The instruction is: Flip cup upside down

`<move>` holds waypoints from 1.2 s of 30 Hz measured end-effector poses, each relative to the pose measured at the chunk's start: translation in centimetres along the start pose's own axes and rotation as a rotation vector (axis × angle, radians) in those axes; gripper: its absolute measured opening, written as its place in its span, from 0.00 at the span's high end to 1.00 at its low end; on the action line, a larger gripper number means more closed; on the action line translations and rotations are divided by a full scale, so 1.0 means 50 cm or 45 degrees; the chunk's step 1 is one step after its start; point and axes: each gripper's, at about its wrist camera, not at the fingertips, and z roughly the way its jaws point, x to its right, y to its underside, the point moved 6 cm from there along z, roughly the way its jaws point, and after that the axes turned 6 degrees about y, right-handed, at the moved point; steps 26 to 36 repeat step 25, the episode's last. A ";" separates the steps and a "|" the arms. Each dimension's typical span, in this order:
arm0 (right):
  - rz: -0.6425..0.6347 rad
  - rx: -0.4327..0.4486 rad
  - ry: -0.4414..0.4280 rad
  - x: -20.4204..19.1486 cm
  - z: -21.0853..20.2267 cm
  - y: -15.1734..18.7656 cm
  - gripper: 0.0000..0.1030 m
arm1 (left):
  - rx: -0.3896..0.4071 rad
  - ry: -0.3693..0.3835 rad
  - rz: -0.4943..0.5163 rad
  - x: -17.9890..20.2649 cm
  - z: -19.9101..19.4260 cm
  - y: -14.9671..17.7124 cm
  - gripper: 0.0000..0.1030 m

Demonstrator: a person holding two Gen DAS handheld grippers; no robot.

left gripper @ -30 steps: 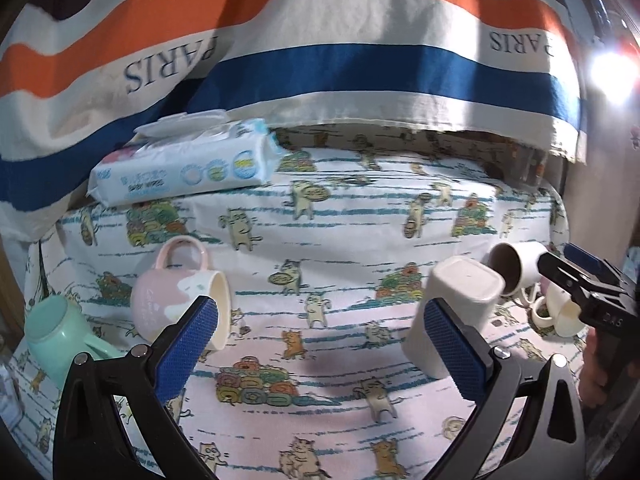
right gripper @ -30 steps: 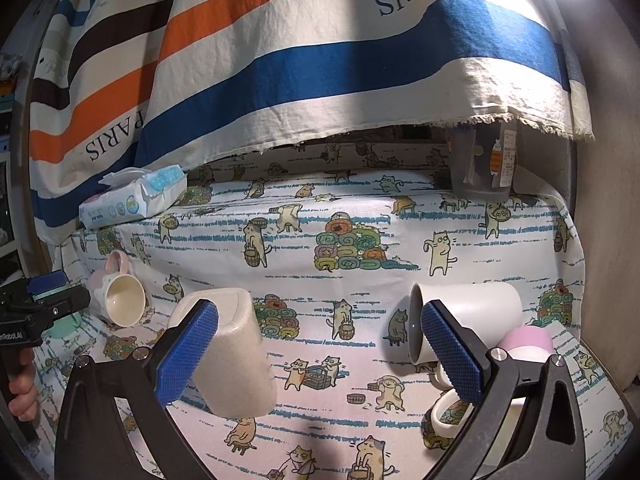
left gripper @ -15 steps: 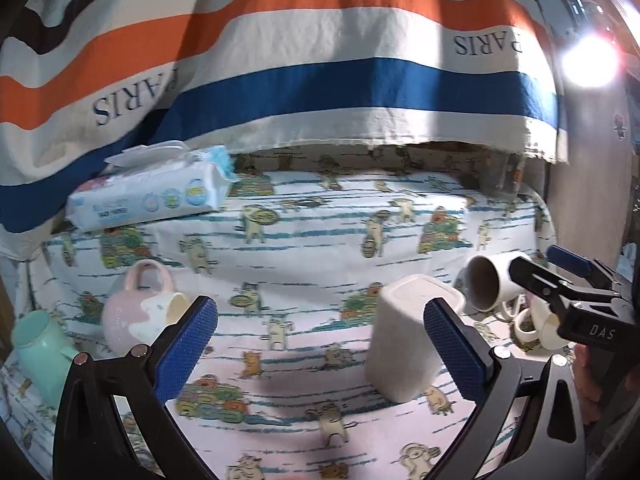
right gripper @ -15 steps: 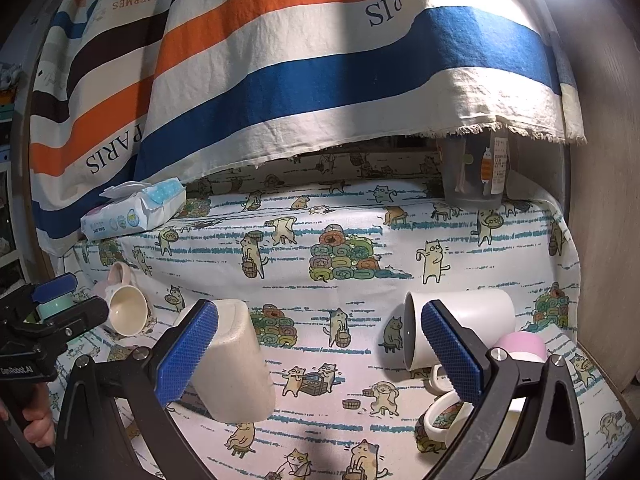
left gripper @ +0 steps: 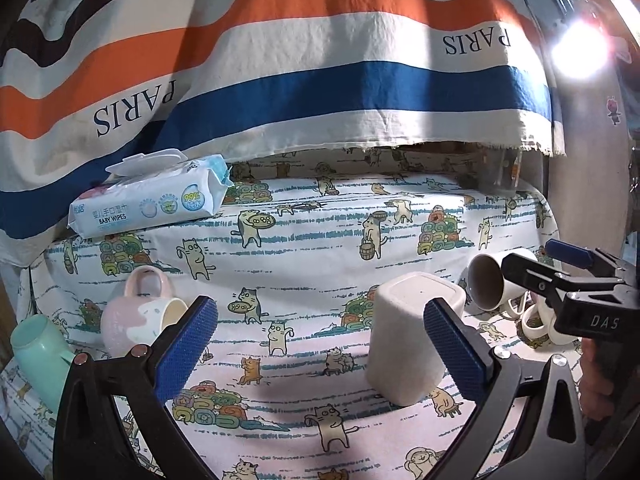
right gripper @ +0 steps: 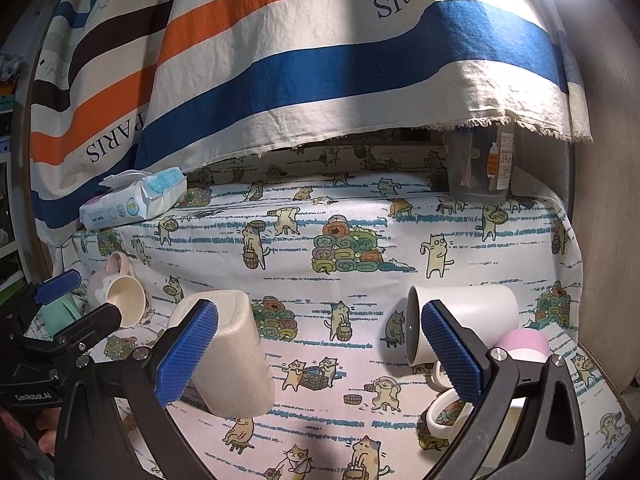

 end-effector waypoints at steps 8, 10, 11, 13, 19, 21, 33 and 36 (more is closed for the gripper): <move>-0.003 -0.003 0.001 -0.001 0.001 0.001 0.01 | -0.002 0.001 -0.008 -0.002 0.001 0.002 0.01; -0.006 -0.004 0.001 -0.001 0.002 0.002 0.01 | -0.004 0.002 -0.007 -0.002 0.002 0.002 0.01; -0.008 -0.004 0.001 -0.001 0.003 0.003 0.01 | -0.003 0.001 -0.008 -0.001 0.001 0.002 0.01; -0.010 -0.004 0.002 -0.001 0.004 0.003 0.01 | -0.002 0.002 -0.009 -0.001 0.001 0.002 0.01; -0.007 -0.004 0.004 -0.002 0.003 0.003 0.01 | -0.001 0.003 -0.009 0.000 0.000 0.001 0.01; -0.007 -0.004 0.004 -0.002 0.004 0.004 0.01 | 0.000 0.002 -0.009 0.000 0.000 0.002 0.01; -0.009 -0.004 0.004 -0.002 0.003 0.003 0.01 | 0.002 -0.001 -0.006 0.000 -0.001 0.000 0.01; -0.009 -0.004 0.004 -0.002 0.003 0.003 0.01 | 0.002 -0.001 -0.006 0.000 -0.001 0.000 0.01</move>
